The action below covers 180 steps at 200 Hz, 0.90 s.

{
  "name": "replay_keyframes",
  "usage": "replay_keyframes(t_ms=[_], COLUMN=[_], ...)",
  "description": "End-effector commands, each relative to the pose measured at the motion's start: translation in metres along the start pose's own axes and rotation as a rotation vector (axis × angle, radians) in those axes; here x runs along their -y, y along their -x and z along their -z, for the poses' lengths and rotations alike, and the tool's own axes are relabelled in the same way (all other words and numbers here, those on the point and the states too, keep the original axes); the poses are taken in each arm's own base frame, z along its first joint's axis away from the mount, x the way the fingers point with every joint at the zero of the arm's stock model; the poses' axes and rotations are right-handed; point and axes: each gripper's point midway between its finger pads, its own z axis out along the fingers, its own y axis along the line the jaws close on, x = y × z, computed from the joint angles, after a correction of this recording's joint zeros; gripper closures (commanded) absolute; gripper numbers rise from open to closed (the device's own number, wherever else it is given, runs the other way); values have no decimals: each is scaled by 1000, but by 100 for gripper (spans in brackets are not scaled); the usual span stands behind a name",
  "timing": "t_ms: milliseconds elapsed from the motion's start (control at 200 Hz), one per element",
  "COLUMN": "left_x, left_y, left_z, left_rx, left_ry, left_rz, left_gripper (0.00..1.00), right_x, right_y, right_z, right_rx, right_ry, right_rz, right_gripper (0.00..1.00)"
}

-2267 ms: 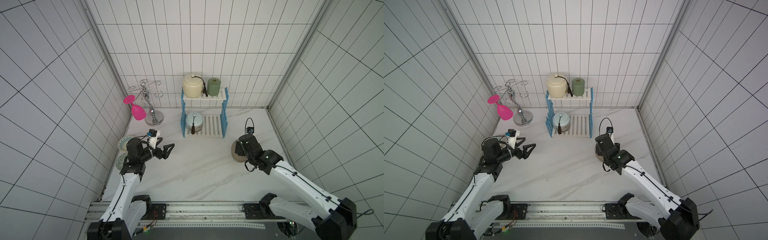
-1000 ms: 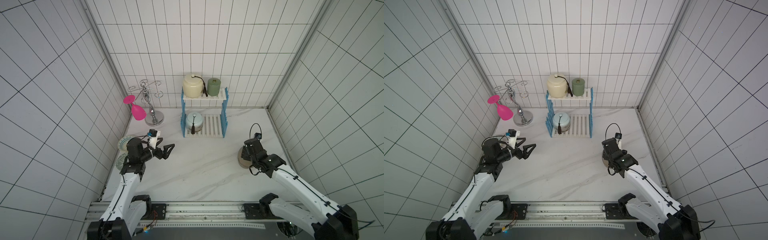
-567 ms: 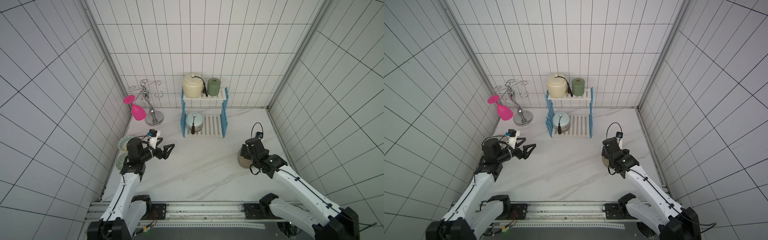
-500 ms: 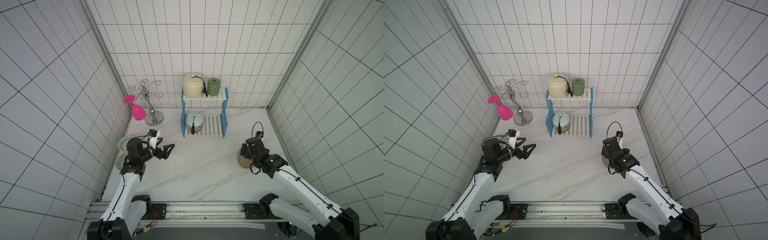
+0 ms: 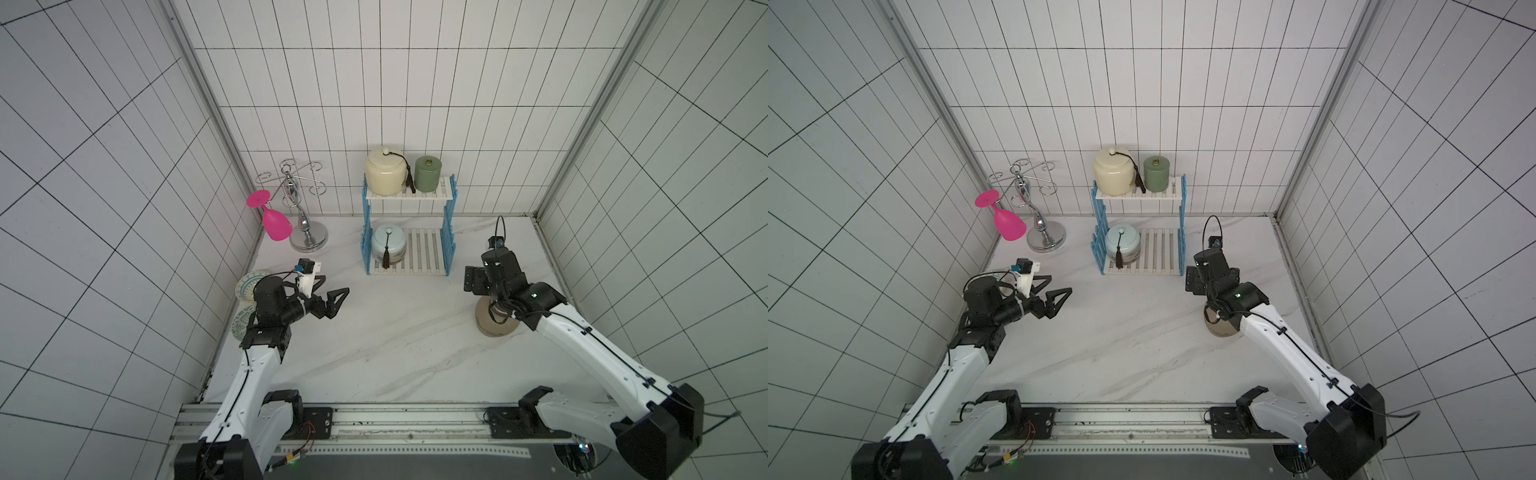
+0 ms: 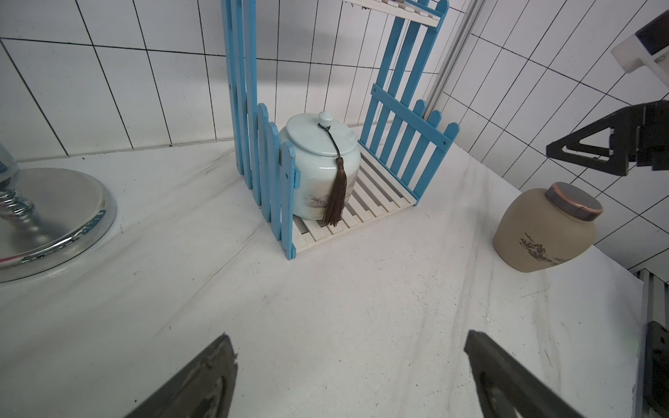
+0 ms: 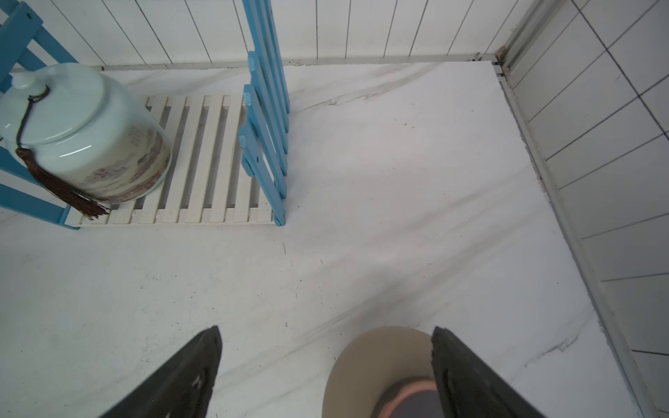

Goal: Remove the tea canisters from the shelf
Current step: Place the tea canister at the center of the board, then pick up the tea canister from the shelf.

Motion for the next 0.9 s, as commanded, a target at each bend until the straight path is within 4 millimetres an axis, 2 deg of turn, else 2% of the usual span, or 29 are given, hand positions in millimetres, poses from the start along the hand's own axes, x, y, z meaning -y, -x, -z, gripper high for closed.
replay_keyframes(t_ms=[0, 400, 630, 895], left_x=[0, 0, -1, 0], left_y=[1, 4, 6, 6], left_z=[2, 4, 6, 7], left_rx=[10, 17, 20, 23], left_ry=[1, 7, 15, 16], left_rz=[-7, -11, -14, -20], left_gripper=[1, 1, 1, 1], right_x=[-35, -120, -161, -195], right_y=[32, 75, 94, 112], right_z=[6, -15, -43, -74], right_rx=[52, 128, 135, 139], right_ry=[121, 301, 371, 410], right_rz=[27, 128, 168, 202], right_gripper=[8, 8, 8, 10])
